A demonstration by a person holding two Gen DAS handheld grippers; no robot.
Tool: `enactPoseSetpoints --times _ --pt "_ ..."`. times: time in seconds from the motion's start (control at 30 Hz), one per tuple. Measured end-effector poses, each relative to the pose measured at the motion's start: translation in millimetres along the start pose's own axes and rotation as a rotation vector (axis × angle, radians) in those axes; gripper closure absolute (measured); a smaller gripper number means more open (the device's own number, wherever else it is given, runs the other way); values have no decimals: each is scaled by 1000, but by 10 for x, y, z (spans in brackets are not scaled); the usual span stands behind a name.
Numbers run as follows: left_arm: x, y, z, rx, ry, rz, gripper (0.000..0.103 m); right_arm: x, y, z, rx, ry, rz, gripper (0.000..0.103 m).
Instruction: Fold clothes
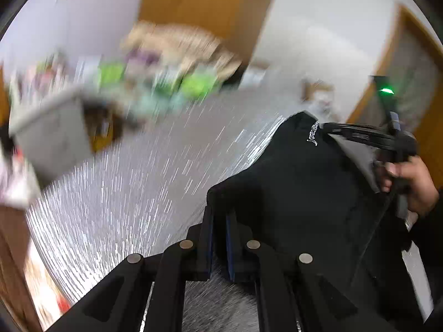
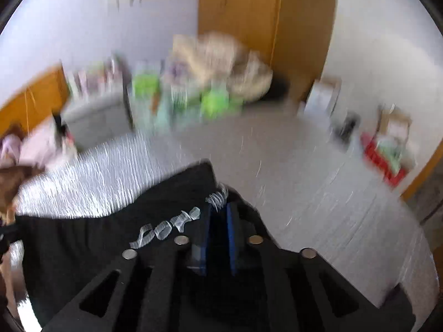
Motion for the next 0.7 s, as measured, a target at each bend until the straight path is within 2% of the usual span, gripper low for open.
enactPoseSetpoints --times 0.07,0.13,0.23,0.37,0.47,0.7 --pt "-61 84 9 -14 -5 25 94 -52 -16 -13 -2 -11 -10 85" --pt "-68 104 66 -11 -21 18 94 -64 -92 60 42 -15 -64 79" --pt "-43 106 110 -14 -33 15 94 -61 -158 196 54 -25 -98 73" --pt "-1 131 123 0 -53 -1 95 -119 -227 165 33 12 -125 70" --pt "56 325 32 36 -48 42 95 -255 -281 45 5 74 -147 69" --pt "10 499 105 56 -18 65 92 -342 -289 317 22 29 -166 69"
Point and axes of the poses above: each gripper's, at about its wrist camera, not at the fingertips, and z roughly against the way its jaws point, y to its left, x to its top, the point moved 3 cm from there along -z, roughly the way its jaws point, and after that the axes turned 10 degrees about -z, right-handed, at the moved point
